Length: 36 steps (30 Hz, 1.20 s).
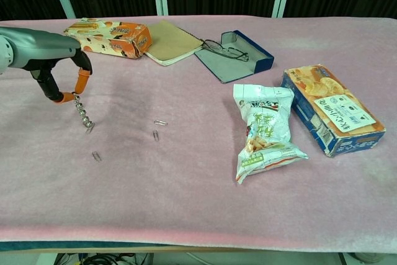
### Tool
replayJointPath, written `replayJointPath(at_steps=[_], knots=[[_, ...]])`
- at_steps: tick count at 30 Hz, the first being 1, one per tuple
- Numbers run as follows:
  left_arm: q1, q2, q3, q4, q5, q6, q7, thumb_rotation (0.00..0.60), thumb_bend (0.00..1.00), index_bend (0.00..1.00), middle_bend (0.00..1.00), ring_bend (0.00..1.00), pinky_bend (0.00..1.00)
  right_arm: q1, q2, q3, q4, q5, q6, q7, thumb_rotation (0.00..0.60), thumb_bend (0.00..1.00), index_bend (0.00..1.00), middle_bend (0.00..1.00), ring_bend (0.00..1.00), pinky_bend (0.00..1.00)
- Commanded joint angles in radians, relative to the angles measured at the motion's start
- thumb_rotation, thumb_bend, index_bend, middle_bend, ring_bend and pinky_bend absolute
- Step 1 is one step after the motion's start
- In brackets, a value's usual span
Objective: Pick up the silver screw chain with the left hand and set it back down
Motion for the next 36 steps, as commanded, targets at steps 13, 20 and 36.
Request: replayJointPath(at_steps=[13, 20, 36], knots=[[0.005, 0.057, -0.001, -0.099, 0.040, 0.026, -0.033, 0.600, 0.49, 0.57, 0.19, 0.00, 0.00, 0.000, -0.001, 0.000, 0.000, 0.001, 0.000, 0.000, 0.600, 0.09, 0.00, 0.00, 0.06, 0.18], [0.004, 0.096, 0.026, -0.191, 0.052, 0.014, -0.030, 0.600, 0.49, 0.57, 0.19, 0.00, 0.00, 0.000, -0.002, -0.001, -0.002, 0.000, 0.000, -0.004, 0.600, 0.09, 0.00, 0.00, 0.06, 0.18], [-0.010, 0.075, 0.086, -0.248, 0.068, 0.031, 0.015, 0.600, 0.49, 0.57, 0.19, 0.00, 0.00, 0.001, -0.002, 0.000, -0.004, 0.004, -0.003, -0.001, 0.600, 0.09, 0.00, 0.00, 0.06, 0.18]])
